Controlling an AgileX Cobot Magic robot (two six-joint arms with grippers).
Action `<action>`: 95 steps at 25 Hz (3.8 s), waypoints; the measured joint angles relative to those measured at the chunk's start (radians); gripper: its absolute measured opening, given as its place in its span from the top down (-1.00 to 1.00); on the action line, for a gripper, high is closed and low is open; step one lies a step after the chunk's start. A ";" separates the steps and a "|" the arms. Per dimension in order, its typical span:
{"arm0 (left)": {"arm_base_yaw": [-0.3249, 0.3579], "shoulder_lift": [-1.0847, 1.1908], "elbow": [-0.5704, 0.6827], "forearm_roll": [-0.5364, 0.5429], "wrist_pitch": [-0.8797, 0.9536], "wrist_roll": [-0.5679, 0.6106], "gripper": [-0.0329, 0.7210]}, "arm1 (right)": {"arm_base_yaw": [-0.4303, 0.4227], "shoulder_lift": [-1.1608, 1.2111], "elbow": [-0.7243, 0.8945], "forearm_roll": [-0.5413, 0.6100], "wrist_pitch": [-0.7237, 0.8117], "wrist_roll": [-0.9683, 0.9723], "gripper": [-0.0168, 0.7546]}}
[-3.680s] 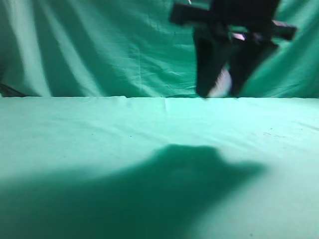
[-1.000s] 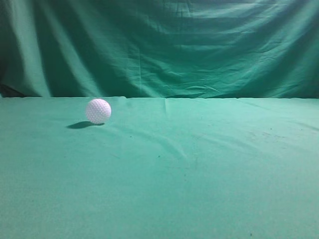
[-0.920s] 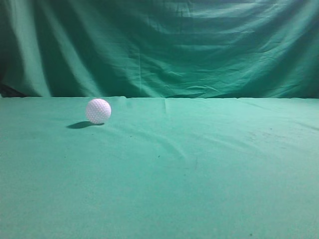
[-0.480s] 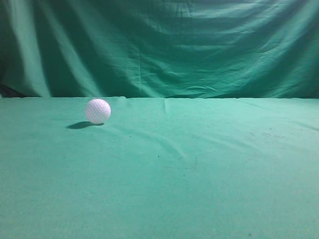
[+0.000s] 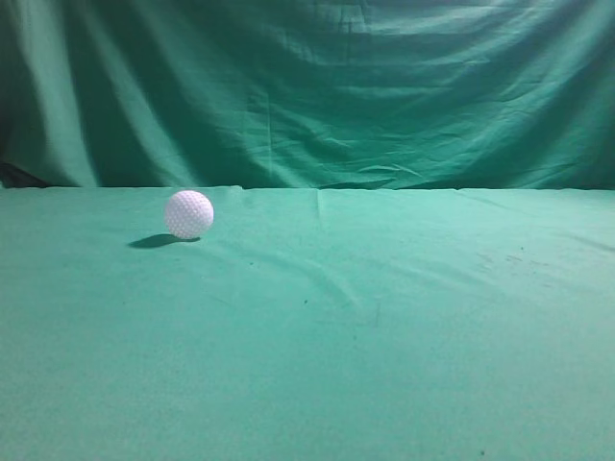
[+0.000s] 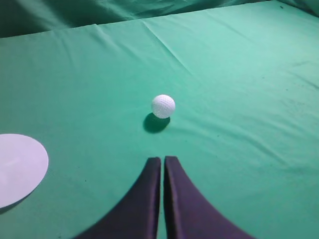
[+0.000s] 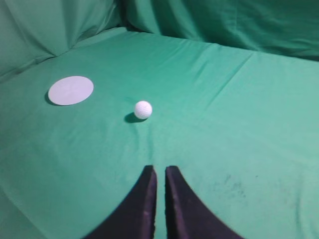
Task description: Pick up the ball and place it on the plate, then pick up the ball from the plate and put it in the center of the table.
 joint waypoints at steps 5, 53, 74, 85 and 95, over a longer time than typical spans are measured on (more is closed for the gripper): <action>0.000 0.000 0.049 -0.001 -0.028 0.000 0.91 | 0.000 -0.011 0.143 0.055 -0.130 0.000 0.79; 0.000 0.000 0.088 0.006 -0.040 0.000 0.91 | -0.639 -0.310 0.474 -0.020 -0.307 0.001 0.79; 0.000 0.000 0.088 0.006 -0.040 0.000 0.91 | -0.641 -0.311 0.474 -0.020 -0.196 -0.036 0.79; 0.000 -0.002 0.088 0.006 -0.040 0.000 0.91 | -0.641 -0.311 0.474 -0.020 -0.196 -0.037 0.79; 0.130 -0.276 0.211 0.078 -0.067 0.000 0.91 | -0.641 -0.311 0.474 -0.020 -0.195 -0.037 0.79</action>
